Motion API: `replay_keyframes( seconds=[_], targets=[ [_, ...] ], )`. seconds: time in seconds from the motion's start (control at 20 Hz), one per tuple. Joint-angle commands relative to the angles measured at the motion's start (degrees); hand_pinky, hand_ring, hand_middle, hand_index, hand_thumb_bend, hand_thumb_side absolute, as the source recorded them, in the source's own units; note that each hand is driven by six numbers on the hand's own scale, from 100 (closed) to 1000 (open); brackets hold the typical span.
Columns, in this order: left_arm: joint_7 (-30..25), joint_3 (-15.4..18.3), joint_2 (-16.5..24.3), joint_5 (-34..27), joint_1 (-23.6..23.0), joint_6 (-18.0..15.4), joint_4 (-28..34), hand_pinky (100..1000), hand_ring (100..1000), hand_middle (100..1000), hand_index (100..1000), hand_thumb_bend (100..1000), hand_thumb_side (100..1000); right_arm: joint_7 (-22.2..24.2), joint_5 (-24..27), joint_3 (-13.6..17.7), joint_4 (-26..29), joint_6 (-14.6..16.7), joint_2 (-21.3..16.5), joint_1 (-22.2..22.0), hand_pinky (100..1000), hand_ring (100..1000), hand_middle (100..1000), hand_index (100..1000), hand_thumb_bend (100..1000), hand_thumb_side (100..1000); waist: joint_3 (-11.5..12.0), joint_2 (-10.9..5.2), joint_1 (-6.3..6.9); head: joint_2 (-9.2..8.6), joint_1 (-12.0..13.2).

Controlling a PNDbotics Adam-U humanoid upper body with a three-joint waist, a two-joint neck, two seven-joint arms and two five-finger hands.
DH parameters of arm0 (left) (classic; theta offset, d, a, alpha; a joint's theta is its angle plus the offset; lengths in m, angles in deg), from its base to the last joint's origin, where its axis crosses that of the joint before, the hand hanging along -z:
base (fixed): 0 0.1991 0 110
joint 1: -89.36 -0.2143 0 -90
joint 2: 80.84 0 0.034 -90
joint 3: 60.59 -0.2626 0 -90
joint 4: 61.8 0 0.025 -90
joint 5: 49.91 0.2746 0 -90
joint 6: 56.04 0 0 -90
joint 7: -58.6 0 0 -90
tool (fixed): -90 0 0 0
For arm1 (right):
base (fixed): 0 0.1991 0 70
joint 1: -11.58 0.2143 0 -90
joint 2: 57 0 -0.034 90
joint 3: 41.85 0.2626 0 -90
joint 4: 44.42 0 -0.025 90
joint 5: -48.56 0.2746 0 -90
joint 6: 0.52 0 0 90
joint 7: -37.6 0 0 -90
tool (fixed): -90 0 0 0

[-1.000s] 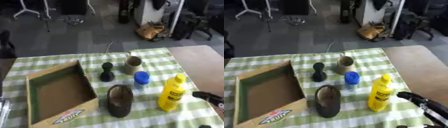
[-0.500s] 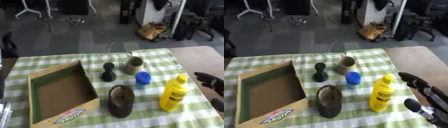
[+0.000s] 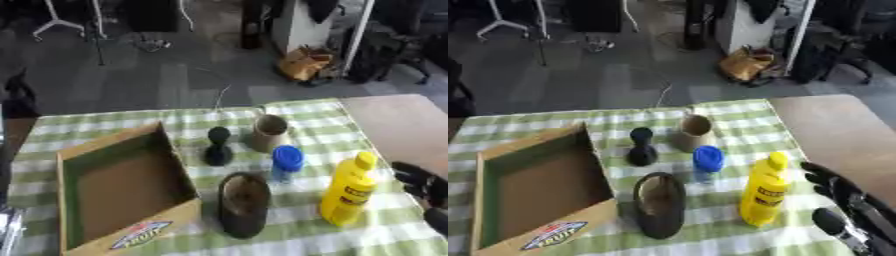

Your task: Pick up objects on the table and place them in the box.

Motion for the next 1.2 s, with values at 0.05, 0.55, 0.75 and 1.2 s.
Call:
replay_keyframes(
  seconds=[0.05, 0.55, 0.75, 1.2],
  targets=[
    [-0.3, -0.2, 0.3, -0.4, 0.5, -0.1, 1.1, 870, 915, 841, 753, 103, 1000, -1.9, 3.7, 1.3, 0.6, -1.3, -0.6, 1.6, 993, 1000, 1000, 1000, 764, 956, 0.1, -0.74, -0.07, -0.58, -0.2],
    [-0.6, -0.5, 0.3, -0.8, 0.6, 0.0, 1.1, 867, 915, 840, 750, 100, 1000, -3.6, 3.1, 2.8, -3.6, -3.9, 1.9, 6.2, 981, 1000, 985, 1000, 794, 951, 0.8, -0.45, -0.11, -1.24, -0.7],
    [-0.6, -0.6, 0.1, -1.0, 0.6, 0.0, 1.1, 867, 915, 840, 750, 100, 1000, -1.1, 3.6, 2.8, -6.5, -3.6, 3.2, 8.2, 984, 1000, 985, 1000, 788, 959, 1.1, -0.31, -0.01, -1.46, -0.7],
    [-0.7, -0.7, 0.0, -1.2, 0.6, 0.1, 1.1, 865, 915, 840, 748, 100, 1000, 1.8, 2.5, 3.1, -12.0, -1.8, 5.0, 10.5, 984, 1000, 988, 1000, 789, 962, 1.4, -0.05, 0.07, -1.87, -0.6]
  ],
)
